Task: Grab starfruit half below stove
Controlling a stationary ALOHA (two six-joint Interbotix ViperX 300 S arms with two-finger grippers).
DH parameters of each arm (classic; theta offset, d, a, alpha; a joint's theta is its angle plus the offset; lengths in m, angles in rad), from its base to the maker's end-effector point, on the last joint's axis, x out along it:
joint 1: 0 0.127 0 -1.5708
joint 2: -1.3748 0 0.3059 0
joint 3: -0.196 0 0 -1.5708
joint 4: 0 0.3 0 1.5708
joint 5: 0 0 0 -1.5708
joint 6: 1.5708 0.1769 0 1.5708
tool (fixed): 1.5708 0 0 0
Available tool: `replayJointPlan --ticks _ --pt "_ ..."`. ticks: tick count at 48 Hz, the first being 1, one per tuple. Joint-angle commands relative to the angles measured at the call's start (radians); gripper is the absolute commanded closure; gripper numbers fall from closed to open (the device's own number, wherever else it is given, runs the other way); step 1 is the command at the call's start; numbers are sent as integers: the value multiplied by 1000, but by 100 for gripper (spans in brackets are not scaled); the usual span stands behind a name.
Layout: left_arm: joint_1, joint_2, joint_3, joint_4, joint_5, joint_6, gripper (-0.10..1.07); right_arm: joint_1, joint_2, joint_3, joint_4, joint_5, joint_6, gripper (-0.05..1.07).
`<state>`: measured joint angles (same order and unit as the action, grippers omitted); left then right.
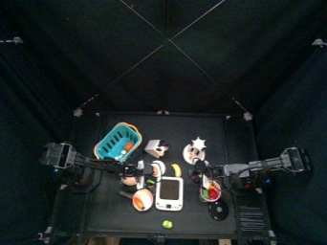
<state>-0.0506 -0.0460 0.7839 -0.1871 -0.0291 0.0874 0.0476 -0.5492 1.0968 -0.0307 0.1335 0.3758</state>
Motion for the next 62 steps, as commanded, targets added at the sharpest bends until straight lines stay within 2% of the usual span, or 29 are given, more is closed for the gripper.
replayJointPlan --ticks 1,6,11,22,27,33,42,51,57,62 --pt "-63 -3 -25 43 -20 3 -4 -2 -5 -9 2 -3 0 28" --pt "-146 28 -61 117 -23 2 -4 -2 -5 -11 2 -3 0 28" --pt "-196 66 -114 164 -26 0 -4 -2 -5 -11 -2 -2 0 28" --pt "-262 199 -241 179 -3 5 -4 -17 -43 -8 -3 37 0 28" --pt "-279 225 -288 242 28 18 -4 -40 -67 -5 -6 43 0 28" --pt "-282 229 -339 347 118 28 -4 -57 -81 0 -3 43 0 28" --pt "-324 238 -410 462 302 55 -4 -58 -87 8 -2 43 0 28" --pt "-347 287 -499 489 472 147 -4 -71 -87 3 -5 43 0 28" --pt "-368 308 -548 468 531 276 -3 -74 -87 0 -6 43 -2 28" --pt "-374 314 -571 396 552 402 -3 -78 -87 -5 -6 43 -2 28"
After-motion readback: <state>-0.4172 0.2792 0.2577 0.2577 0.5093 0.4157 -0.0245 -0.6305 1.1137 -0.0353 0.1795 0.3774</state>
